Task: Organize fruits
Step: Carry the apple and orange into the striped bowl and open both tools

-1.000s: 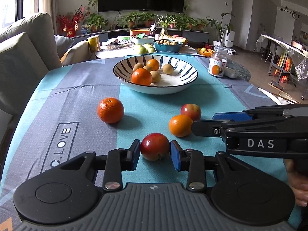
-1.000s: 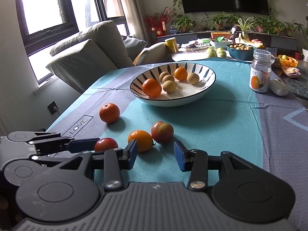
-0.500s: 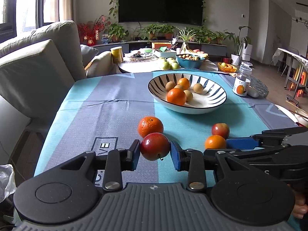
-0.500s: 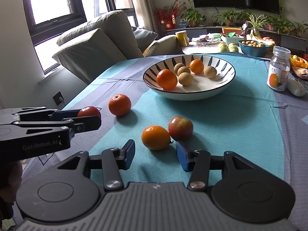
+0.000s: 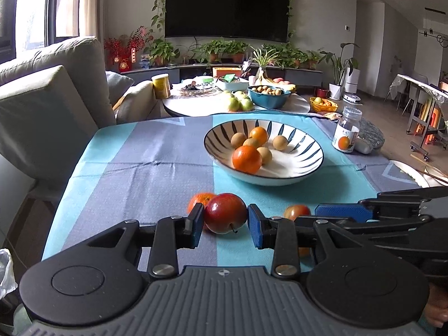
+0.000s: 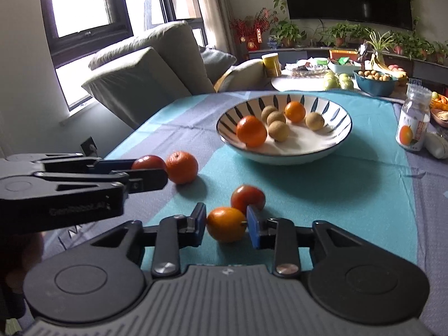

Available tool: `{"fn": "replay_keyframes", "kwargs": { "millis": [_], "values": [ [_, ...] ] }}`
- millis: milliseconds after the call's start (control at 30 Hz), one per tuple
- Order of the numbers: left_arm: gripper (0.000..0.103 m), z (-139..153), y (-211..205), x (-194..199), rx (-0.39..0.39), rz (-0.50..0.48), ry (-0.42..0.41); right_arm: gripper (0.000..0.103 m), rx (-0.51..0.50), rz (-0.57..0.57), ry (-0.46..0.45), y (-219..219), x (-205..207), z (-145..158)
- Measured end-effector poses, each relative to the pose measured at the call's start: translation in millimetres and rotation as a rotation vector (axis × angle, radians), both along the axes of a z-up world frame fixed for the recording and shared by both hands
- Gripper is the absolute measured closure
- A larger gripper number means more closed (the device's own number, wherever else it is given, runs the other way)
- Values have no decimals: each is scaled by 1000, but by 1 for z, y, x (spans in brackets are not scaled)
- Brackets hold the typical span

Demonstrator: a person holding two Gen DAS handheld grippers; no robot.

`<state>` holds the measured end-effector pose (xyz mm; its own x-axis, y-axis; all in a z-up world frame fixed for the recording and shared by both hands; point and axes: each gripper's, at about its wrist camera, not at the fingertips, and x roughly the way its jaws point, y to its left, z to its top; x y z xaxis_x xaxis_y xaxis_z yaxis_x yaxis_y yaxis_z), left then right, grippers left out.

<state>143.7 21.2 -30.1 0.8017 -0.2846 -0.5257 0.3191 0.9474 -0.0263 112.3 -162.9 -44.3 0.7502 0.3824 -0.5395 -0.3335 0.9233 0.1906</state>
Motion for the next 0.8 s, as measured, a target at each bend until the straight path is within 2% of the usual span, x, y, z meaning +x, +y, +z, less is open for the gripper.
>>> {"fn": "replay_keyframes", "kwargs": {
  "millis": [133,367,800],
  "values": [
    [71,3,-7,6,-4,-6,-9,25,-1,-12,-23,-6,4,7],
    [71,-2,-9,8,10,-2,9,25,34,16,8,-16,-2,-3],
    [71,-1,-5,6,3,7,11,25,-51,57,29,-3,-1,-19]
  ]
}}
